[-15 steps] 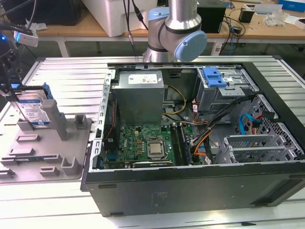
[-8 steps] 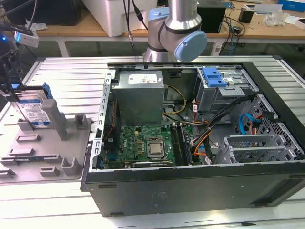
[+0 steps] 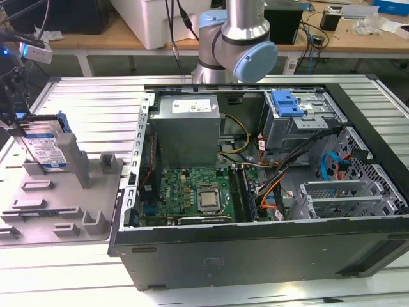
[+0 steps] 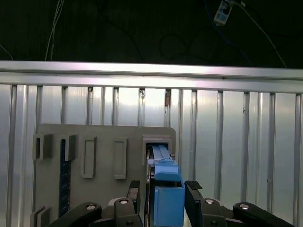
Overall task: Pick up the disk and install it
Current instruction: 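Pick up the disk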
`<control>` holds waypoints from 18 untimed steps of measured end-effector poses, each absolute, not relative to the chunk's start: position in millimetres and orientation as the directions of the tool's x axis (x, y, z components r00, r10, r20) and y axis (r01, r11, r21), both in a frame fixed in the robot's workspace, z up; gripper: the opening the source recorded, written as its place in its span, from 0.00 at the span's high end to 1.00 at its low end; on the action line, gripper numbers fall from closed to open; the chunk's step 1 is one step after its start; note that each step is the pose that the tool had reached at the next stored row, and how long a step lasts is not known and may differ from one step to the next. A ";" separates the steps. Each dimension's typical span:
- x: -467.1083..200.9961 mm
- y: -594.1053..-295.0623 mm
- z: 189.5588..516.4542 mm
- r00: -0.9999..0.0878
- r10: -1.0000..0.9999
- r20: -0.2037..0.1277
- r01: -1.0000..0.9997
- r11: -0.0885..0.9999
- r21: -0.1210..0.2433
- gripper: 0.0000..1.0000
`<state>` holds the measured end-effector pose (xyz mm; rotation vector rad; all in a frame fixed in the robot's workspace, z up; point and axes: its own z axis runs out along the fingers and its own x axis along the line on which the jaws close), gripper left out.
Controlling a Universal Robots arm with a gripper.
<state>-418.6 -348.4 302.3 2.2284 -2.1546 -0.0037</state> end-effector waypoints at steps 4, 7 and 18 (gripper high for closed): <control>-418.6 -348.4 302.0 0.034 -0.999 0.027 -0.999 -0.033 0.032 0.50; -418.6 -348.4 301.8 0.034 -0.999 0.027 -0.999 -0.033 0.032 0.50; -419.4 -348.1 297.1 0.034 -0.999 0.027 -0.999 -0.033 0.032 0.59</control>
